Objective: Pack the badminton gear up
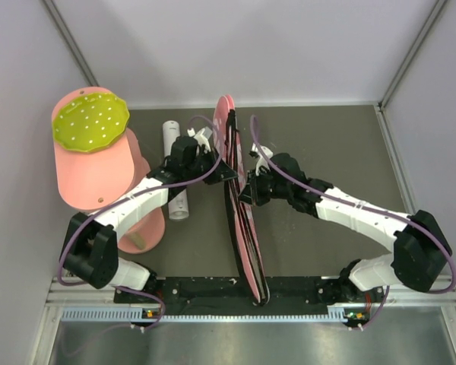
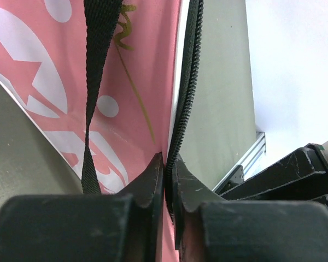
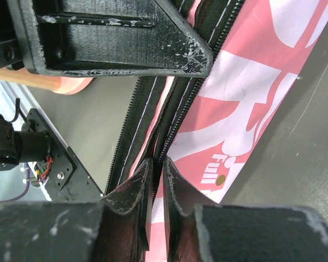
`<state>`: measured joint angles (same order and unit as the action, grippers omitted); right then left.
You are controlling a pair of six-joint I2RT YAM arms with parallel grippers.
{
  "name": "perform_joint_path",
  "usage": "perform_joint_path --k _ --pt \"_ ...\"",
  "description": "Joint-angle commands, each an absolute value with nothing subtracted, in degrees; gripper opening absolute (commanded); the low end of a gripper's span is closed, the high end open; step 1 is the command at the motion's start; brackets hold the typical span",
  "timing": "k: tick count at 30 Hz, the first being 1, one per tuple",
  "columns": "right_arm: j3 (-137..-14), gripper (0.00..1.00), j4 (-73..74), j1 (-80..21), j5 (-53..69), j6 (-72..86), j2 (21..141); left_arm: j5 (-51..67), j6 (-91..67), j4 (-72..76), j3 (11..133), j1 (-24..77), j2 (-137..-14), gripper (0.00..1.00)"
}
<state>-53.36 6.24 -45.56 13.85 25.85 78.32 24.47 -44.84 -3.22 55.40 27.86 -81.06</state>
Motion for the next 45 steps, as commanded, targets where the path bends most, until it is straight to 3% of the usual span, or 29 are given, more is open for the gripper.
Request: perform_joint_path --k 1,2,6,7,11,19,25,37,45 --pt "-57.74 0.16 3.25 -44.66 19.24 28.47 74.45 24.7 -42.63 -2.11 58.53 28.21 -80.86 0.0" --pt "-58.18 0.23 3.08 -43.34 20.12 28.74 74.27 24.7 -42.37 -2.28 58.62 28.21 -80.77 0.0" --pt "-61.34 0.35 2.38 -38.77 24.07 29.7 74.35 25.48 -41.57 -2.55 58.45 28.21 -80.68 0.0" --pt "-62.57 0.42 2.03 -37.54 24.52 30.49 74.79 25.84 -41.66 -2.55 58.27 28.21 -80.6 0.0" --pt "-65.91 0.49 -2.71 -29.03 29.96 38.02 81.36 27.24 -41.84 -1.5 57.48 28.21 -79.81 0.0" --pt "-73.73 0.5 -29.31 -20.92 44.99 55.45 100.18 29.18 -42.89 1.84 54.5 28.12 -77.96 0.0" --pt "-78.92 0.5 -37.96 -19.25 50.88 60.55 110.02 29.36 -42.19 1.23 54.05 28.12 -77.26 0.0" --pt "-77.78 0.48 -49.3 -19.51 53.35 68.81 115.4 30.23 -42.8 2.28 53.17 28.12 -76.73 0.0" --pt "-77.7 0.39 -51.42 -19.77 54.58 70.31 115.66 30.06 -42.63 2.11 53.35 28.12 -76.64 0.0"
